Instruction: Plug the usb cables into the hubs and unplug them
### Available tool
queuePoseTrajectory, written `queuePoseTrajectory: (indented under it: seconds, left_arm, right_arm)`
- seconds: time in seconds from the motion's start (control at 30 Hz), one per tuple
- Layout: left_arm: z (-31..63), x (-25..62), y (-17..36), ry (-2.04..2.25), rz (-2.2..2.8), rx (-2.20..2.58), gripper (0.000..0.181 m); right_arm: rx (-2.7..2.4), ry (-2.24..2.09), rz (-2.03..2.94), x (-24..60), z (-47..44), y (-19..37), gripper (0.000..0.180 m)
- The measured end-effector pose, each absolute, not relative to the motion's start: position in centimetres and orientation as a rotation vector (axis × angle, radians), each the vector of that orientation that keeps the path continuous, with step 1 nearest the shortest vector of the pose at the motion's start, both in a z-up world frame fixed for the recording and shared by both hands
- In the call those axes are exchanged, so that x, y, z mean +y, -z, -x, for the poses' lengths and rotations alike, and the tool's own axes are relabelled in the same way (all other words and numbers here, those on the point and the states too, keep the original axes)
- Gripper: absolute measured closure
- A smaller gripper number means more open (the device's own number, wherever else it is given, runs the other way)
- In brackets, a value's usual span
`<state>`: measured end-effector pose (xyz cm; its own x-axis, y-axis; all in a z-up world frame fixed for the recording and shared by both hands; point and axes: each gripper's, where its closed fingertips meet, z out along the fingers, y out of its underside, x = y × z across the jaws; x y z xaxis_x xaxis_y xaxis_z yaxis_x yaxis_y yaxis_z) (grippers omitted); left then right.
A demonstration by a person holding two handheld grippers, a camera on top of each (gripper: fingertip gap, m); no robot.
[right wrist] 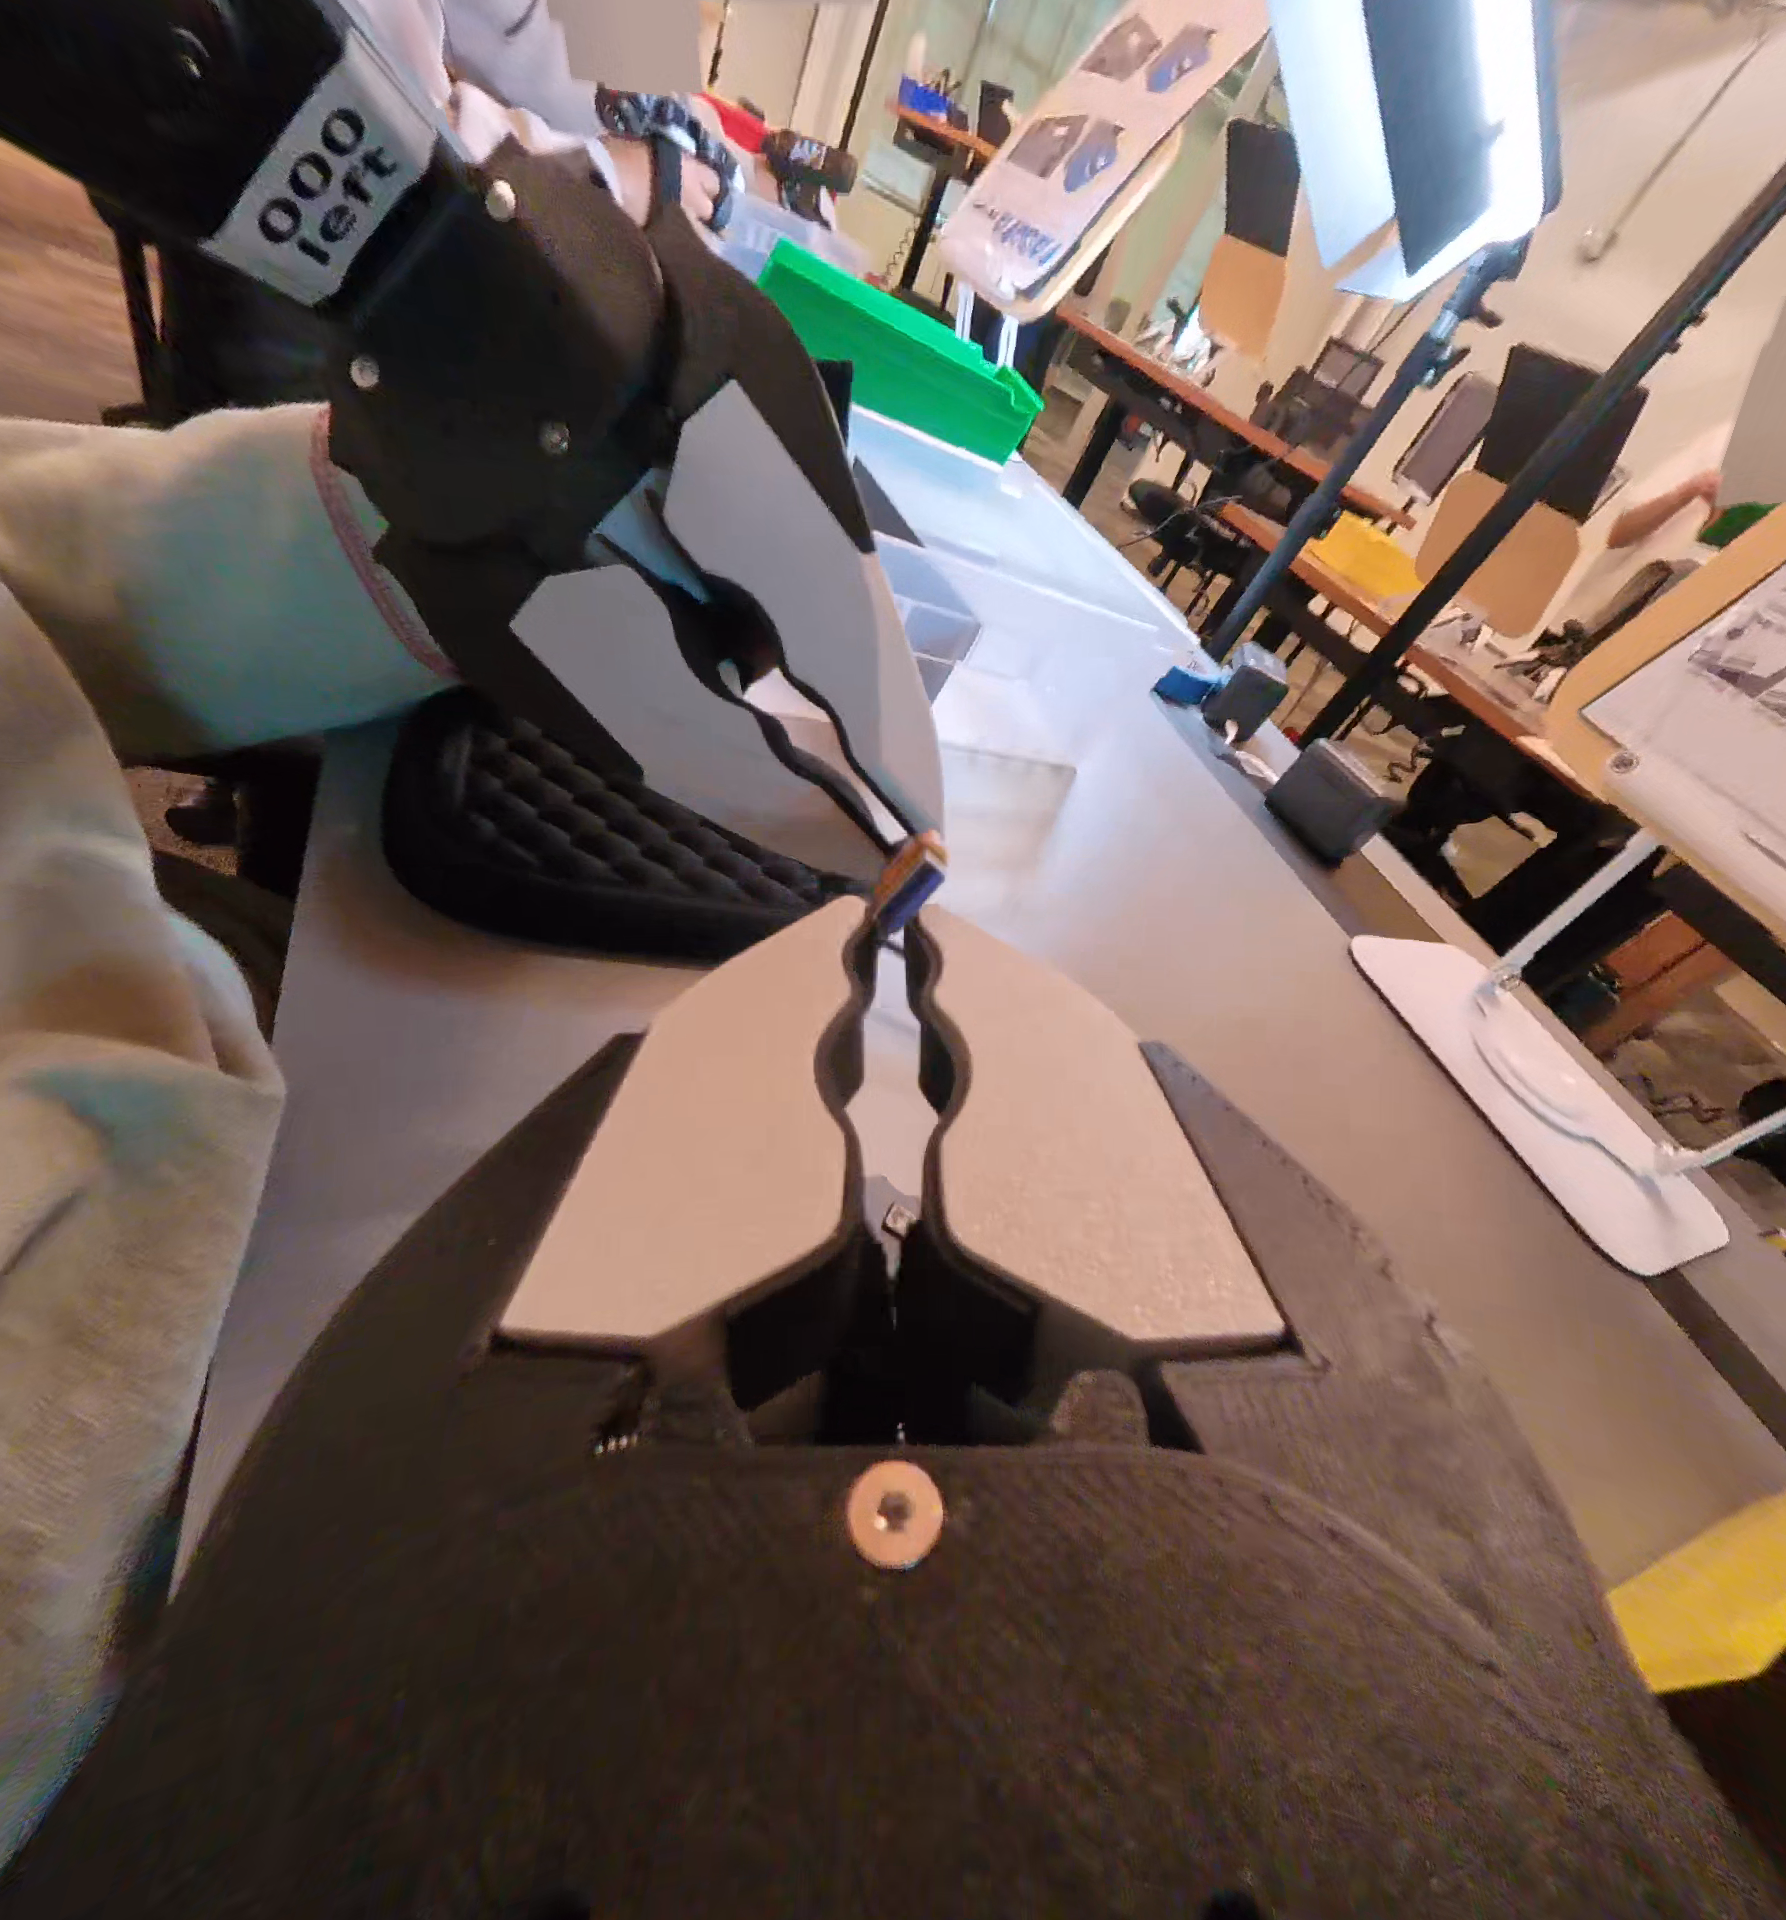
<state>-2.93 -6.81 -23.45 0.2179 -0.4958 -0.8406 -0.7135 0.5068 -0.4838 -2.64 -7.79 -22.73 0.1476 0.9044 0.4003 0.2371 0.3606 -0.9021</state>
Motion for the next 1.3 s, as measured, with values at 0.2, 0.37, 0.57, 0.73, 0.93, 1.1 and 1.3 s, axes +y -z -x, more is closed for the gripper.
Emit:
queuePoseTrajectory:
  seconds: [0.2, 0.37, 0.57, 0.73, 0.93, 1.1, 1.3]
  left_arm:
    - [2.7, -6.9, 23.3, -0.125, 1.131, 1.399, 0.176]
    - [2.5, -7.2, 23.3, -0.065, 1.148, 1.398, 0.176]
    - [2.6, -7.1, 24.1, -0.090, 1.171, 1.443, 0.177]
    - [2.0, -7.6, 25.5, -0.069, 1.210, 1.525, 0.177]
    - [1.3, -8.4, 26.6, -0.007, 1.249, 1.613, 0.177]
    - [1.3, -8.6, 26.2, 0.006, 1.255, 1.615, 0.176]
    - [1.8, -8.2, 19.3, 0.301, 1.153, 1.159, 0.146]
  right_arm:
    - [-1.330, -0.657, 1.077, -7.6, 2.0, 21.7, 0.180]
    - [-1.435, -0.611, 0.998, -8.2, 1.6, 22.5, 0.164]
    - [-1.550, -0.321, 0.854, -7.9, -0.2, 22.8, 0.132]
    - [-1.635, -0.062, 0.543, -10.1, 0.9, 22.5, 0.141]
    - [-1.860, 0.380, 0.311, -10.5, 1.4, 24.0, 0.151]
    - [-1.972, 0.423, 0.283, -10.5, 1.3, 24.5, 0.170]
    - [-1.643, 0.063, 0.508, -8.8, 0.8, 19.9, 0.172]
